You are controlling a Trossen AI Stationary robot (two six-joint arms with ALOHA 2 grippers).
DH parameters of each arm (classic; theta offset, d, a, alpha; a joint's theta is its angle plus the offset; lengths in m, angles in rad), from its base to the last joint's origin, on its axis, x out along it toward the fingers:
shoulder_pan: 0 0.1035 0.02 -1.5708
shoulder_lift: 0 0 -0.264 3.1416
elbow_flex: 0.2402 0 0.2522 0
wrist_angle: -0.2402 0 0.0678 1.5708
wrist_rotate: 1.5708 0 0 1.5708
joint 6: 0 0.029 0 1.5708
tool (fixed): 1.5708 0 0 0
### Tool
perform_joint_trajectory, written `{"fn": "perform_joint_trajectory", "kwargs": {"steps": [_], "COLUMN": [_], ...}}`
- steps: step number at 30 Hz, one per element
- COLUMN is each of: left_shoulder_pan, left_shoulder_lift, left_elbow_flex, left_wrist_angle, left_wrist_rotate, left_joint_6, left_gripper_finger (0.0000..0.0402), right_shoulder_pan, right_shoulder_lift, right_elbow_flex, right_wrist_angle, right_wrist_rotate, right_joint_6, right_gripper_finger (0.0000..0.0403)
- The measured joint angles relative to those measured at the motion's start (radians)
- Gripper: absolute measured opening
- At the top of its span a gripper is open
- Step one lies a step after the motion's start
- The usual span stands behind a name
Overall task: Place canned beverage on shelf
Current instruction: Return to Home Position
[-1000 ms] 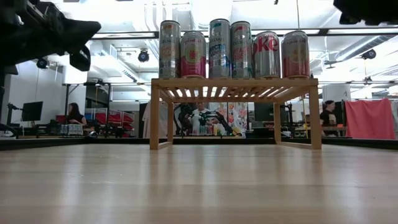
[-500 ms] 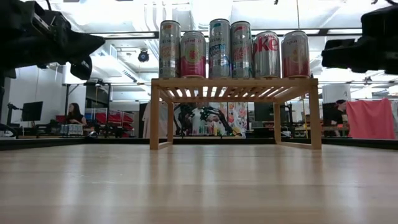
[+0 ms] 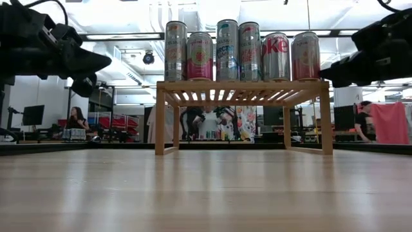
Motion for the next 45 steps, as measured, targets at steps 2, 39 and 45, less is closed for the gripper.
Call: {"fn": "perform_joint_trajectory", "kwargs": {"steps": [2,39,45], "left_shoulder_pan": [0.0,0.0,0.0], "left_shoulder_lift": [0.01,0.045,0.046], "left_elbow_flex": [0.0,0.003,0.003], "left_wrist_angle": [-0.004,-0.002,-0.003], "left_wrist_rotate": [0.0,0.0,0.0], "left_joint_6": [0.0,0.0,0.0], "left_gripper_finger": [0.0,0.0,0.0], "right_shoulder_pan": [0.0,0.039,0.089], "right_shoulder_lift": [0.004,-0.156,-0.157], "right_elbow_flex": [0.0,-0.001,-0.001], "right_wrist_angle": [0.0,-0.007,-0.01], "right_wrist_rotate": [0.001,0.106,0.15], "right_joint_6": [0.048,0.087,0.237], "right_gripper_finger": [0.0009,0.0009,0.0009]}}
